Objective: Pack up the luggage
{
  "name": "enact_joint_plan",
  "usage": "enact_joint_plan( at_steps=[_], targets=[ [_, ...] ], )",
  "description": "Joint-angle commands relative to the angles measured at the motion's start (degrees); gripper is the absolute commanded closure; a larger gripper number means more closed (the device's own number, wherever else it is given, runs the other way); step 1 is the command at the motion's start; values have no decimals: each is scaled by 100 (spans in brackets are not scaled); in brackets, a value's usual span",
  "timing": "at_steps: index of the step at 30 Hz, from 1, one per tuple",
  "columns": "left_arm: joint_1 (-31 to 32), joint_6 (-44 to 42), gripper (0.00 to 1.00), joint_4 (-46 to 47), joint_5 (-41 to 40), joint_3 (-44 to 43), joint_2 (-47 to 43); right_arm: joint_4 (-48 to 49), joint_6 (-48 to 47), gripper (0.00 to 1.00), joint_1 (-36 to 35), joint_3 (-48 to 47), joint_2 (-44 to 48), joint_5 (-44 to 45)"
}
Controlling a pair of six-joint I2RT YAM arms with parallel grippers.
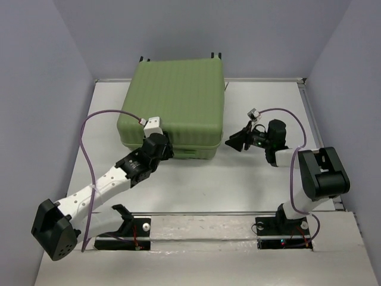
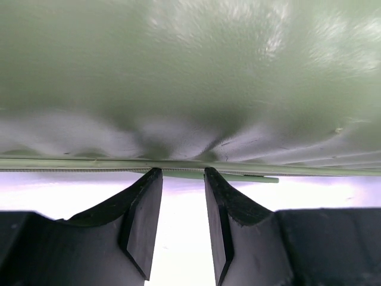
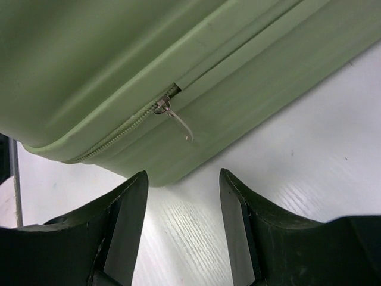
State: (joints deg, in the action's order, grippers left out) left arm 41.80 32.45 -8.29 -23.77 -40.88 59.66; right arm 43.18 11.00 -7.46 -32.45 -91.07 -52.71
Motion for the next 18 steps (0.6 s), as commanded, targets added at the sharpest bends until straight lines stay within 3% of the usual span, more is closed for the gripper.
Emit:
enact_joint_plan(
  at_steps=[1, 8, 14, 18],
  targets=[
    [-50, -72, 55, 592, -146, 80, -534, 1086, 314, 42, 52, -332, -218, -565],
    [968, -72, 55, 978, -5, 379, -307, 1412, 543, 42, 52, -587, -499, -653],
    [1207, -54, 56, 1426, 241, 257, 343, 1685, 832, 43, 52, -754, -850, -916],
    [1225, -168, 55, 1725, 452, 99, 625, 2543, 1349, 46, 52, -693, -1158, -1092]
  ],
)
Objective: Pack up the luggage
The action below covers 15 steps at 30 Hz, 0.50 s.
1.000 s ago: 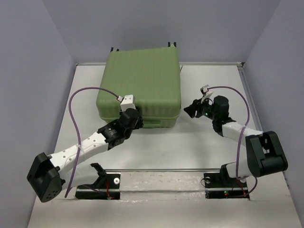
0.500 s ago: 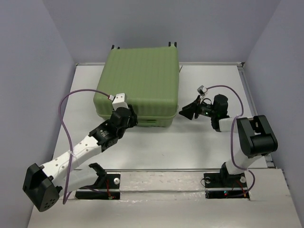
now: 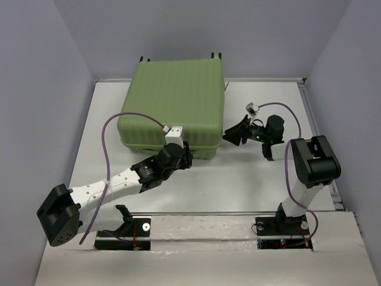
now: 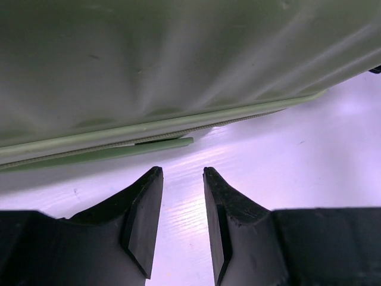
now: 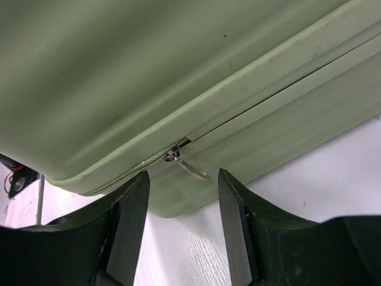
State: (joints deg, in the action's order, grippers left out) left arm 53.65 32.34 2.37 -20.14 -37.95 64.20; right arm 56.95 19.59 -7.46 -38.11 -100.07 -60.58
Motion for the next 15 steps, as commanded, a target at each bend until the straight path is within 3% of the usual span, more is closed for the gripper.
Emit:
enact_joint_plan(
  at_steps=[1, 6, 15],
  targets=[
    [49, -184, 55, 685, 115, -238, 241, 1326, 606, 46, 52, -109, -319, -314],
    [49, -342, 55, 817, 151, -485, 558, 2310, 1353, 54, 52, -205, -706, -411],
    [49, -412, 54, 940, 133, -616, 795, 3102, 2196, 60, 0, -513, -1172, -692]
  ],
)
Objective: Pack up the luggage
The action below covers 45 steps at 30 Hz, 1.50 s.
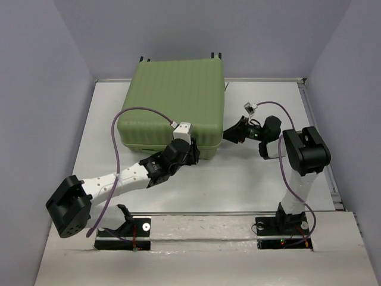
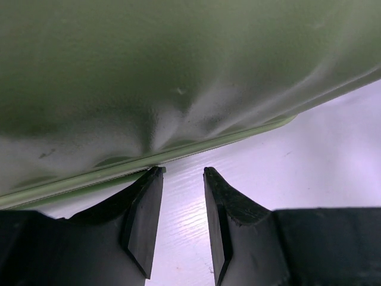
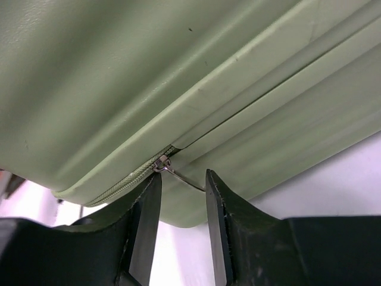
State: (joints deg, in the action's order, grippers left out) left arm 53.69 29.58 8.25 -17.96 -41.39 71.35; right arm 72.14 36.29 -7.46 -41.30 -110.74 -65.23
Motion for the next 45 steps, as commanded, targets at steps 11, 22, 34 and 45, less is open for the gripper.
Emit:
enact_joint_plan(
  at_steps=[11, 22, 34, 45],
  targets=[
    [54, -277, 54, 546, 125, -528, 256, 2384, 906, 93, -53, 130, -247, -16],
    [-157, -489, 52, 739, -384, -941, 423, -1172, -1211, 93, -483, 1976, 2238, 2232],
    [-438, -594, 52, 906, -244, -1477, 740, -4770, -1327, 93, -3110, 2583, 5403, 4272],
    [-456, -471, 52, 880, 170, -1917, 1083, -4517, -782, 93, -6161, 1256, 3842, 6967]
  ],
)
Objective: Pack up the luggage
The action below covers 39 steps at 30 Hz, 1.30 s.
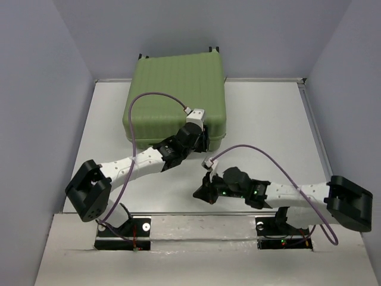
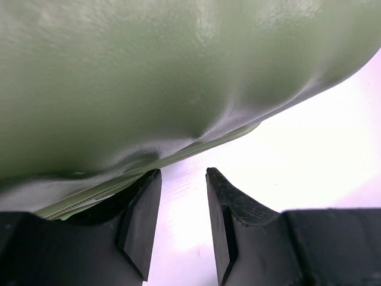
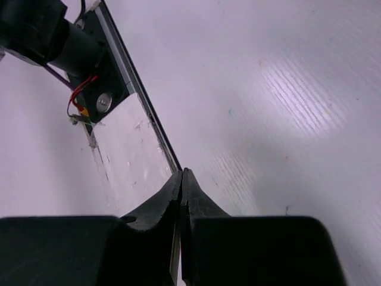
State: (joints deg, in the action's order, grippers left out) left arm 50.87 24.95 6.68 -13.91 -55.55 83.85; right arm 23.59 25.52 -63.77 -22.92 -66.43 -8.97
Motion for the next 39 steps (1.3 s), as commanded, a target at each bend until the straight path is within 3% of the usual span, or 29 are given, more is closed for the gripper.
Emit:
enact_joint_plan(
  at_steps=[1, 7, 11, 14, 16, 17, 18, 19, 21, 22, 25, 27, 30, 32, 35, 39],
  targets=[
    [-165, -8, 52, 994, -243, -509, -229, 452, 357, 93, -531, -600, -703, 1511],
    [-358, 71, 49, 265, -507, -106, -1422, 25, 419, 93, -427, -512, -180, 2942],
    [-543, 150, 45, -455, -691, 141, -2477, -609, 419, 93, 547, -459, 357, 2517],
    [-1148, 107, 42, -1281, -745, 88, -3198, -987, 288, 85, 1049, -477, 727, 2628],
    [-1929, 10, 42, -1756, -657, 1, -3620, -1400, 287, 74, 1356, -670, 877, 2829],
    [-2619, -77, 42, -1966, -422, -69, -3787, -1558, 226, 64, 1471, -749, 1008, 2857],
    [-2626, -130, 42, -1968, -419, -70, -3824, -1560, 226, 64, 1620, -810, 1036, 2831],
    [-3409, -157, 42, -2056, 16, -105, -3841, -1786, 199, 59, 1874, -872, 1045, 2805],
    [-4231, -175, 42, -1952, 876, -18, -3807, -1876, 77, 52, 2113, -1003, 1027, 2726],
    [-4983, -140, 41, -1864, 1116, 44, -3711, -1928, 24, 49, 2332, -1056, 992, 2551],
    [-6348, 271, 39, -1416, 2198, 377, -3482, -1911, -178, 48, 2535, -1293, 704, 2514],
    [-6650, 797, 38, -953, 2505, 683, -3280, -1781, -379, 48, 2754, -1399, 492, 2436],
    [-6854, 1161, 37, -371, 2657, 931, -3025, -1316, -757, 48, 3141, -1418, 263, 1577],
    [-6845, 1240, 37, -238, 2639, 906, -2823, -859, -1126, 49, 3589, -1304, 17, 410],
    [-6854, 1258, 36, -132, 2648, 870, -2655, -189, -1374, 49, 3968, -1127, -202, -672],
    [-6854, 1276, 35, 96, 2823, 958, -2305, 538, -1506, 48, 4109, -1031, -615, -1387]
  ],
)
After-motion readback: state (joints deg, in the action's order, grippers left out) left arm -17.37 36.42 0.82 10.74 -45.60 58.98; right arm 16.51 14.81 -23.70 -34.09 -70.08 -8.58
